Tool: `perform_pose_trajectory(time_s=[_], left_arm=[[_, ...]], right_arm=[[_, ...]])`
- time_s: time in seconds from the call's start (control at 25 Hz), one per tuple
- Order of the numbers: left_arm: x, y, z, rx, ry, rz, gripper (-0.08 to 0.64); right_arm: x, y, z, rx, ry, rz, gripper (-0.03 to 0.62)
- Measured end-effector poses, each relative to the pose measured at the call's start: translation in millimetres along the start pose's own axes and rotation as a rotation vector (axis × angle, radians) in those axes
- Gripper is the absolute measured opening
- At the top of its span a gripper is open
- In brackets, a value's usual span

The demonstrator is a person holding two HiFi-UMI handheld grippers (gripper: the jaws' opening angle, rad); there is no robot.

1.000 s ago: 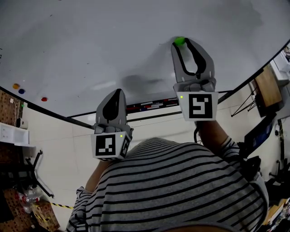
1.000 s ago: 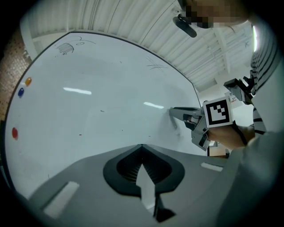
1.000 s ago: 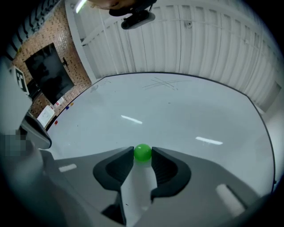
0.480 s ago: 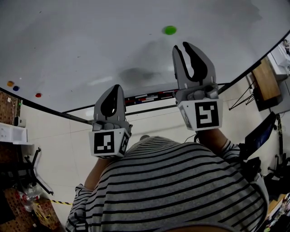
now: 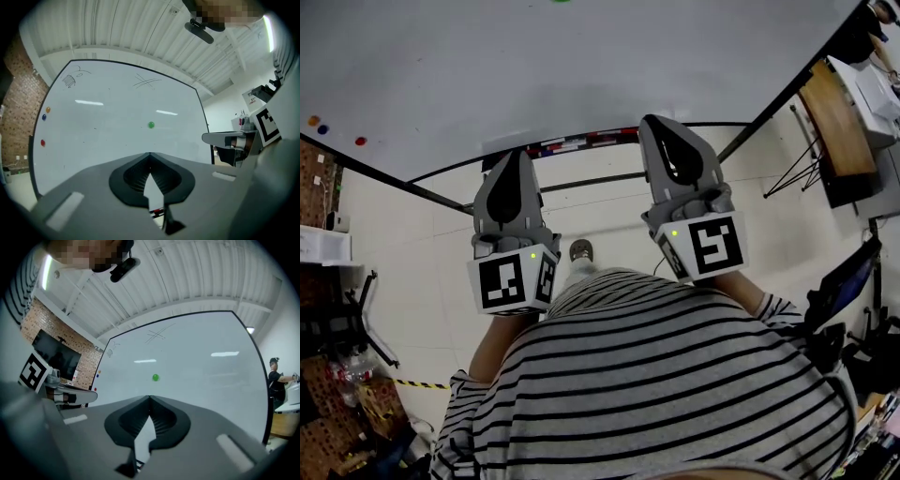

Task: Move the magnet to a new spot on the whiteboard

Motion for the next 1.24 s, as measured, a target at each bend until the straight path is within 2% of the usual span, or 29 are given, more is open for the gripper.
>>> perform_pose_trajectory(time_s=[0.12,0.24,0.8,1.24], left_arm=[[18.4,-3.1,22.8,-0.018,0.0,0.006,0.015],[34.8,-6.6,31.5,-0.031,0.008,0.005,0.015],[74.7,7.7,-12.7,-0.026,0.03,-0.049,0.015],[83.1,15.0,-33.4,-0.006,0.05,-0.081,0.015]], right_arm=[[29.6,8.7,1.7,-0.017,0.013,-0.068,0.0],[46.4,9.1,-6.1,-0.039,0.01,-0.068,0.0],[26.9,13.9,-96.2,-0.006,-0.088,-0.14,0.0],[17.2,16.2,-122.0,0.006,-0.09,-0.165,0.0]])
Point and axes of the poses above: the fingertips, and each gripper's own axes: x backward along the fingers, z to its right, y out of its underside, the point moved 8 cm from there along x, backward along the fingers, and after that the axes turned 3 degrees about -x, right-handed, at the moved point
